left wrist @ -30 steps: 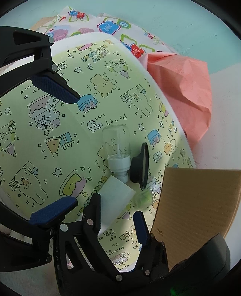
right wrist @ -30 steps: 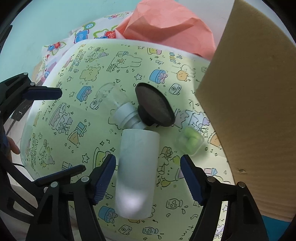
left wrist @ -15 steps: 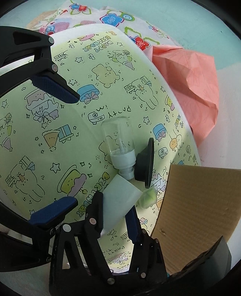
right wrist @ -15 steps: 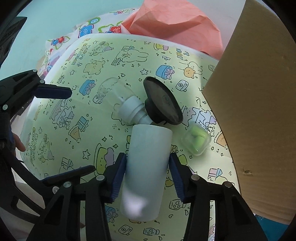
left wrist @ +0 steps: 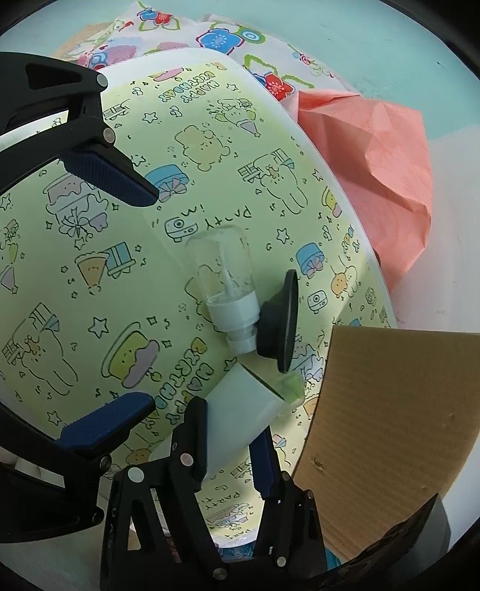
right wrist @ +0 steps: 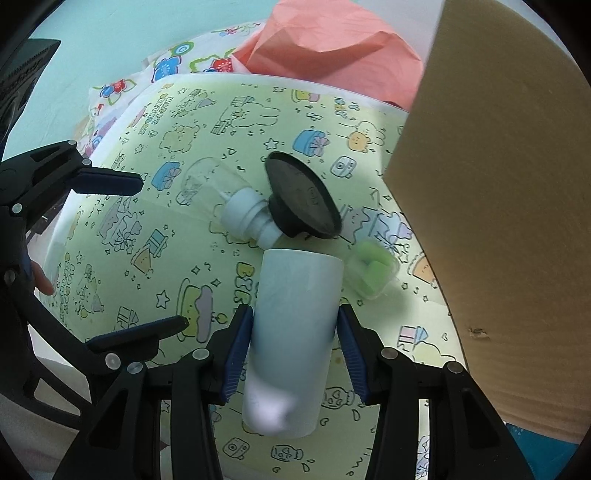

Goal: Organize objects
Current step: 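Grasp the clear pump bottle with the left tool while the right tool holds the roller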

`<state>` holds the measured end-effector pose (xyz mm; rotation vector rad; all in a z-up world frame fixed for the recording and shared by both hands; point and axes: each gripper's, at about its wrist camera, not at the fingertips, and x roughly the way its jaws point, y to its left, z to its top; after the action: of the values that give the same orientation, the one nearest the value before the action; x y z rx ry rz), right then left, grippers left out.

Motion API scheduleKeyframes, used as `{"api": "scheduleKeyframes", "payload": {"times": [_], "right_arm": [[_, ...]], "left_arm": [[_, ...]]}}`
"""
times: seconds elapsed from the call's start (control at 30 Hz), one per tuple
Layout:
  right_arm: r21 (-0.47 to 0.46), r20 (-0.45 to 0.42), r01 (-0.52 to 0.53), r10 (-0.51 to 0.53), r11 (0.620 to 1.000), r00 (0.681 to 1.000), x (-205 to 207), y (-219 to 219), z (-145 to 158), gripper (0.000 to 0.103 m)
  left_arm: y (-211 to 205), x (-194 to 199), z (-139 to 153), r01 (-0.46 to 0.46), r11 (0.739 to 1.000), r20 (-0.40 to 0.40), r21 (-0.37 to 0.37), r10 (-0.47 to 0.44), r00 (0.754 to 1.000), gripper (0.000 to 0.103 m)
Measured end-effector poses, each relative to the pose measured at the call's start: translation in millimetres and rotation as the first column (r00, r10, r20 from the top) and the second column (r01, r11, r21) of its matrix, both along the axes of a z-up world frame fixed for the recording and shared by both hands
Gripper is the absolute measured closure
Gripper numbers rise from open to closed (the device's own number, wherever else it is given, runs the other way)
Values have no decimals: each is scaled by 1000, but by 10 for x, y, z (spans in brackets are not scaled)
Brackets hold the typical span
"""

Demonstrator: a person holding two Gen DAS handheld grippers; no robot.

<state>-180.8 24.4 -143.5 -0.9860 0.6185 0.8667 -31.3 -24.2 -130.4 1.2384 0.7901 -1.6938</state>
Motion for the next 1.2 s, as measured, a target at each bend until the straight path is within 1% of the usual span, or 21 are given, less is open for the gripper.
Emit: {"api": "scheduleKeyframes", "payload": {"times": [0.13,0.23,0.43,0.67,0.97,1.07,1.2], "right_arm": [[2,-2,7,-7,1000,1000,60,-38,24,53],[2,7,19,-19,1000,1000,110,-63,39,53],[9,-1,39,-39,999,999,229,-110,61,53],[16,-7,20,-19,1000,1000,270,-101,84,53],[35,-28,7,-6,999,1000,304,-112,102,53],[41,-37,1,1,999,999,316,-122,108,53],[43,-40,-14,15,999,999,309,-116,105,53]], "left_arm": [[-48,-60,-43,-5,1000,5,5,5,1000,2],[-74,-75,-57,-10,1000,-11,10,10,1000,2],[-189,-66,-116,-49,999,-23,17,49,999,2],[-378,-76,-228,-89,995,-34,37,90,995,2],[-520,-83,-316,-121,992,-27,40,123,992,2],[-562,-71,-328,-145,989,-29,22,146,989,2],[-601,-87,-369,-146,989,-26,26,147,989,2]]}}
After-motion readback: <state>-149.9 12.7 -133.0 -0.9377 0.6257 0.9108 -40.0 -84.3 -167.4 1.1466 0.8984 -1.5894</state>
